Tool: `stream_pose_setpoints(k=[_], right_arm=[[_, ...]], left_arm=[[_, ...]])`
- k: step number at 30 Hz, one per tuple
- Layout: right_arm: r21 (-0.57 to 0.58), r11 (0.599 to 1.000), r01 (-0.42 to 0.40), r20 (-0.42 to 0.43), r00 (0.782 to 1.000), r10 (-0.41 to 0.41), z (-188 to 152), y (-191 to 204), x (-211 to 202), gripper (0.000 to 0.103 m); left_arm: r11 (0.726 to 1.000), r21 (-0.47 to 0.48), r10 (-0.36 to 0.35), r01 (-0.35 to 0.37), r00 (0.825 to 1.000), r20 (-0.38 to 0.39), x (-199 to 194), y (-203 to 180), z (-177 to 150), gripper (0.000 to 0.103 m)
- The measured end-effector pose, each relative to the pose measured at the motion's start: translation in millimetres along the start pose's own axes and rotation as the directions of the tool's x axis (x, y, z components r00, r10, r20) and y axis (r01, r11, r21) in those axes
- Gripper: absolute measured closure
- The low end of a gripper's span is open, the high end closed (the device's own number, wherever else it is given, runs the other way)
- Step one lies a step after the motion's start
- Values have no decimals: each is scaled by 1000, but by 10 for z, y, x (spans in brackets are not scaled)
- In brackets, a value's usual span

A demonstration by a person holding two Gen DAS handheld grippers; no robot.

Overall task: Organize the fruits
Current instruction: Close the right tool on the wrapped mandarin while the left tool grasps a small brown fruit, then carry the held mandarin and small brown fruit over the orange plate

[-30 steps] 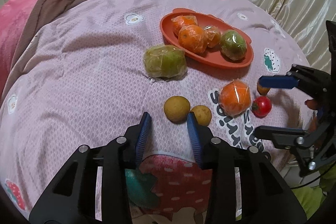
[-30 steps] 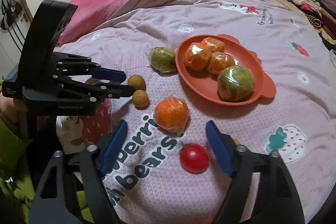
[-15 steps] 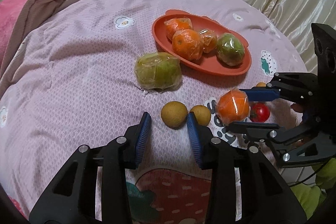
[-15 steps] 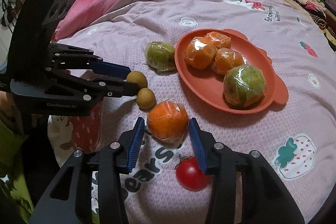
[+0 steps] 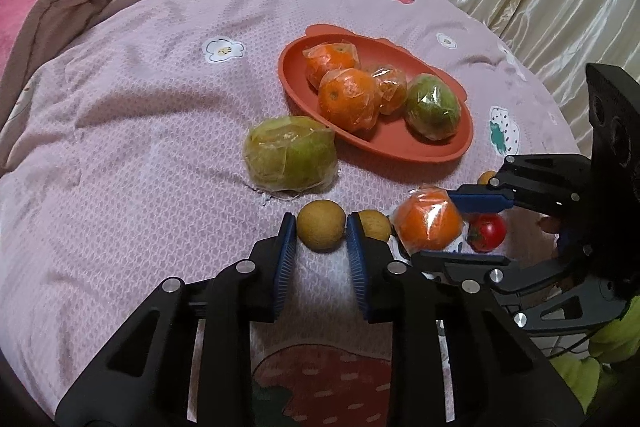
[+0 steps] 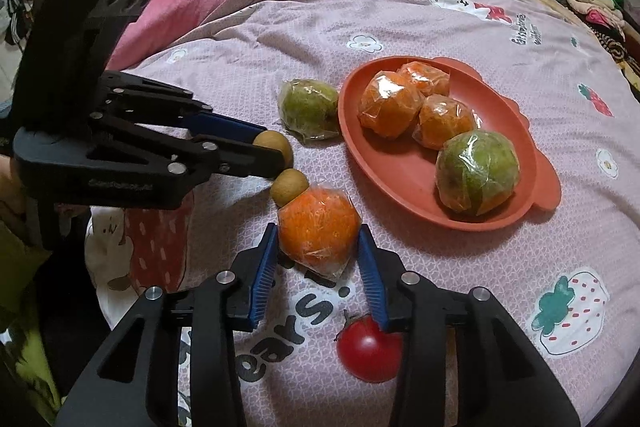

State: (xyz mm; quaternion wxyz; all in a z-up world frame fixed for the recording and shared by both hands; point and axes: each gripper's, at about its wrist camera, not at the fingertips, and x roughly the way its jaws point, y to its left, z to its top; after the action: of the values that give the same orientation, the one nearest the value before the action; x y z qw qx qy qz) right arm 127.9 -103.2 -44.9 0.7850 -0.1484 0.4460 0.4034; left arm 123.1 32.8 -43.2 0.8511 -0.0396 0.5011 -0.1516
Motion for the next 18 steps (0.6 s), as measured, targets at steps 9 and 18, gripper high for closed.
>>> stream_pose_setpoints(k=[9, 18], right_arm=[[26, 999, -27, 33, 999, 26, -57, -22, -214, 65], [55, 998, -19, 78, 997, 14, -68, -151, -459, 65]], left_arm=[[1000, -14, -5, 6, 1000, 11, -60, 9, 23, 84], [1000, -13, 2, -1, 999, 51, -255, -27, 96, 84]])
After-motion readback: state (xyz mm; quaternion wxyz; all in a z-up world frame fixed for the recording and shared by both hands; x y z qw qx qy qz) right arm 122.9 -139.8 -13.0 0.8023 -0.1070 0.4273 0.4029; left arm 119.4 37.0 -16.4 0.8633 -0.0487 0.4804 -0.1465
